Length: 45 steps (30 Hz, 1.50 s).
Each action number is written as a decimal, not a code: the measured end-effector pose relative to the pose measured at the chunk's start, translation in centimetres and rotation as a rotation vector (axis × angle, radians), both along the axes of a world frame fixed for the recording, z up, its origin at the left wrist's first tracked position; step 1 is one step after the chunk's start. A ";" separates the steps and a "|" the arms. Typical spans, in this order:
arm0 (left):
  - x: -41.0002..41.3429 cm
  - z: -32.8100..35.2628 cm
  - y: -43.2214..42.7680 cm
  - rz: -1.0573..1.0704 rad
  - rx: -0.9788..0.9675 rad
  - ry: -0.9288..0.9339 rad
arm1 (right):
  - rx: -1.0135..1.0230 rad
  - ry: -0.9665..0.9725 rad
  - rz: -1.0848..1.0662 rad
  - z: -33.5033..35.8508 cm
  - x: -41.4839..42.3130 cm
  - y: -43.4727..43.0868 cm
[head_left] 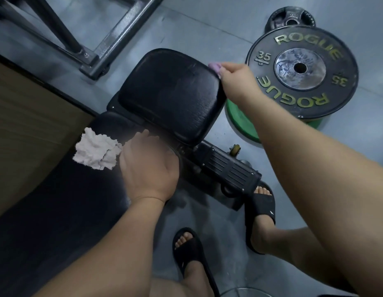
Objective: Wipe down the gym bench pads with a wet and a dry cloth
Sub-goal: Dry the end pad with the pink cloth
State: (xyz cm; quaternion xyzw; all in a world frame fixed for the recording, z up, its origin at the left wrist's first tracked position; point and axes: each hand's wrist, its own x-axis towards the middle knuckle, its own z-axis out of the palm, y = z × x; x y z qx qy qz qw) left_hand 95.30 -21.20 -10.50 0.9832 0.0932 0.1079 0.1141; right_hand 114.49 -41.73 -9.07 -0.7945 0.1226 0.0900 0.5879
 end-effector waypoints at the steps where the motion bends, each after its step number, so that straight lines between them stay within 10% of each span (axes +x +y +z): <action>1: 0.0 0.0 0.0 0.000 0.000 0.010 | 0.081 0.022 -0.046 0.1 -1.6 -0.5; 17: -0.1 0.1 -0.2 0.003 0.031 0.018 | 0.719 0.061 -0.467 -4.6 -10.8 2.7; 35: 0.1 0.5 -0.2 0.019 0.023 0.070 | 0.199 -0.154 -0.355 -2.7 -7.8 2.0; 45: 0.4 0.8 0.2 0.017 0.028 0.117 | -0.176 0.039 0.275 1.5 4.5 1.3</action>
